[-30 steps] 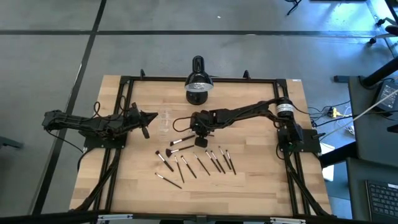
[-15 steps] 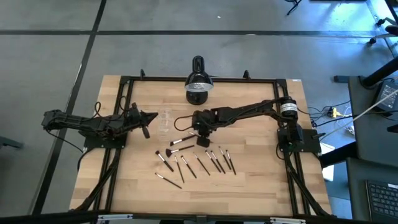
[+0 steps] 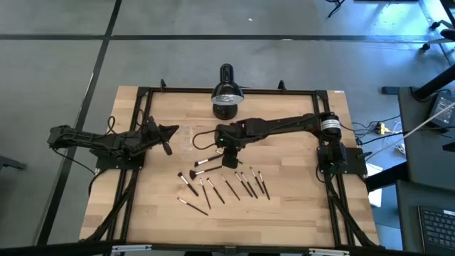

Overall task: Sort items
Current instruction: Put the eye liner brush into the transparent organizer

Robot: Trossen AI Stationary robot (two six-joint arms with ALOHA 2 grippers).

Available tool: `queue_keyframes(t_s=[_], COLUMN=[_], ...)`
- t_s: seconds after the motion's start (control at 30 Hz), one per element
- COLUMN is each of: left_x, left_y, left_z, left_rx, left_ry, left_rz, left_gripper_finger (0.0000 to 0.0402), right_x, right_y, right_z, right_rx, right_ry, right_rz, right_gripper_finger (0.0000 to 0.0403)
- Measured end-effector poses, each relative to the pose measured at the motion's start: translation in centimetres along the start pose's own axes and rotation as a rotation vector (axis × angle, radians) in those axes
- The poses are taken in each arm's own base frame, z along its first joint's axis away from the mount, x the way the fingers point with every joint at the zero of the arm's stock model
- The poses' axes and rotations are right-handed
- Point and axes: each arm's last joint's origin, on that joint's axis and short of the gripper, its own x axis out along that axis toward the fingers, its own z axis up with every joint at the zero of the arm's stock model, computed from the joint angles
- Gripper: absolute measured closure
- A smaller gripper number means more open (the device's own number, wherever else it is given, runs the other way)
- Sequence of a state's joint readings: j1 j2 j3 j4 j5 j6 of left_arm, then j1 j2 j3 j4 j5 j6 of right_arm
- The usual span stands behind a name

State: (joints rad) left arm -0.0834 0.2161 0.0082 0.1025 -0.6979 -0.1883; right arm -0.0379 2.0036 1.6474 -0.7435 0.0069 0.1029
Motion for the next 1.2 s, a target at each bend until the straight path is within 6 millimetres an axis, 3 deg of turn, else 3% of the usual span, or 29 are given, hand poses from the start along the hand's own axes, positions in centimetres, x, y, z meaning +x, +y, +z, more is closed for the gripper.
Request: queue_keyframes(t_s=[0.17,0.47,0.8,1.2], left_x=[0.0,0.0,0.0,0.0], left_y=[-0.1,0.1,0.1,0.2], left_z=[0.3,0.3,0.5,0.6], left_rx=[0.007,0.051,0.007,0.002], left_ry=[-0.027,-0.029,-0.051,-0.060], left_rz=[-0.004,0.061,0.053,0.102], left_gripper_finger=[0.0399,0.0398,0.0396,0.0397], right_x=[0.0,0.3,-0.4,-3.2], right_y=[0.1,-1.5,0.0,-0.4], right_z=[0.0,0.8,-1.7,-1.1], right_rx=[-0.039,0.019,0.117,0.189], right_ry=[-0.004,-0.068,0.214,0.310], right_rz=[0.002,-0.005,-0.035,-0.058], right_gripper_finger=[0.0302,0.0302,0.0302,0.0302])
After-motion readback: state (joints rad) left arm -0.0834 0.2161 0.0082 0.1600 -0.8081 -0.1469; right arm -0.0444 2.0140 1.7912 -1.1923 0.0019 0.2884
